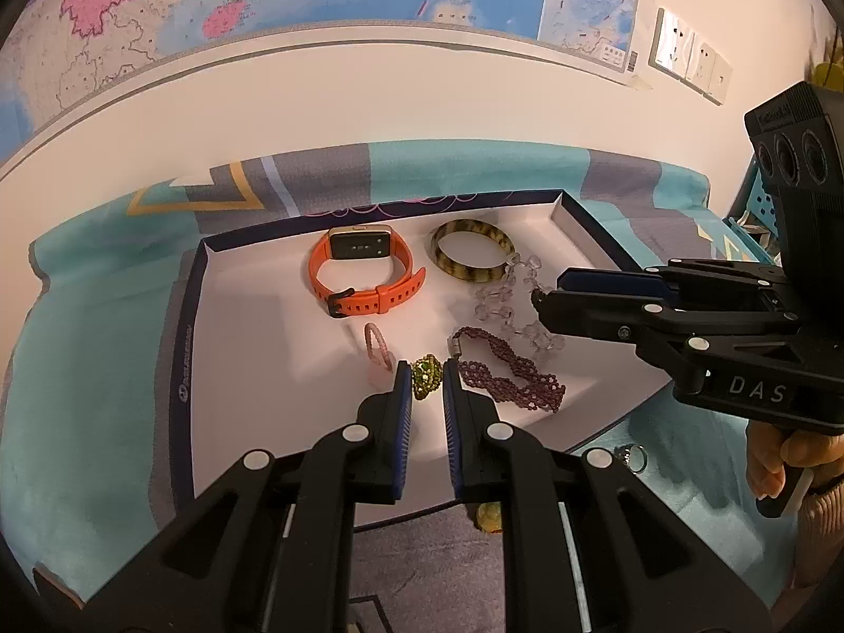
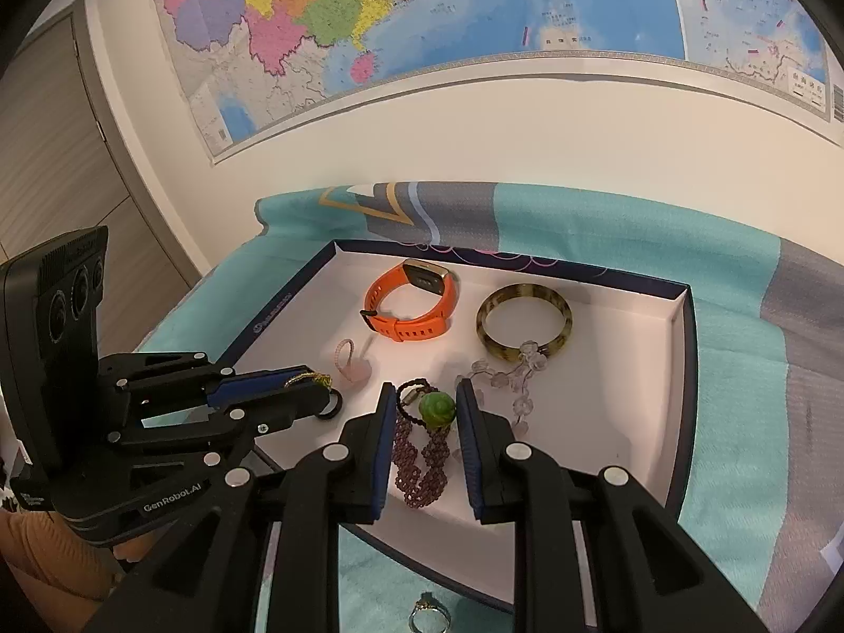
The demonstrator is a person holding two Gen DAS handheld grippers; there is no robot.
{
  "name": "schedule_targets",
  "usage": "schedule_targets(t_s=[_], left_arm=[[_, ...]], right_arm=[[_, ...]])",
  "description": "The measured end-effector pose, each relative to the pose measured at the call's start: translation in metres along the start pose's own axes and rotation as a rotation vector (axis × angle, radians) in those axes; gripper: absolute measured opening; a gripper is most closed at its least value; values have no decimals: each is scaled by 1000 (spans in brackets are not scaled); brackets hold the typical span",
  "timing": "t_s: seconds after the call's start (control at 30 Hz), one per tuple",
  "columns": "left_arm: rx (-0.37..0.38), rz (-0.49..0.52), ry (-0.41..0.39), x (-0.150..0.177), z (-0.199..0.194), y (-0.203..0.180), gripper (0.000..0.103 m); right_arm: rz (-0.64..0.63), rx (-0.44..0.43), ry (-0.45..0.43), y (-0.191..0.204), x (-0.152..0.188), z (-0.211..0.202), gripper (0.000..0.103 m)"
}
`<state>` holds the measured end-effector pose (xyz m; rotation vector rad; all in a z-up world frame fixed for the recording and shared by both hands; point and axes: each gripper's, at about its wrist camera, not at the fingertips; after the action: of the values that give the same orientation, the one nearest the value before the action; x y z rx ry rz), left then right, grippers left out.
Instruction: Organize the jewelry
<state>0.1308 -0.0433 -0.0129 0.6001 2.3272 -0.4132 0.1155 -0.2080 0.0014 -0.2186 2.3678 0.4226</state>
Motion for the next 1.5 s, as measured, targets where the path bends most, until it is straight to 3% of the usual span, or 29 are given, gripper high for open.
schedule_targets(t_s=[0.53, 1.03, 1.2, 1.5], left_arm=[[-15, 35, 36, -7, 18, -2, 13], [8, -10, 102, -13, 48, 10, 14], [15, -13, 86, -13, 44, 11, 29], [57, -32, -17, -4, -4, 18, 41]], right_arm=[[14, 19, 44, -6, -11, 21, 21], [19, 46, 100, -7, -21, 48, 23], [25, 51, 95, -9, -19, 47, 23], [22, 27, 31, -8, -9, 11, 27]])
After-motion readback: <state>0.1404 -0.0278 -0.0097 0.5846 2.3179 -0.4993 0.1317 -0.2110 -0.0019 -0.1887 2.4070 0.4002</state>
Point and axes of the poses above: each gripper's, at about its wrist camera, not at the fingertips, and z roughly the way its jaws point, y to its left, x to its underside, and after that the axes turned 4 degrees about x, right-handed
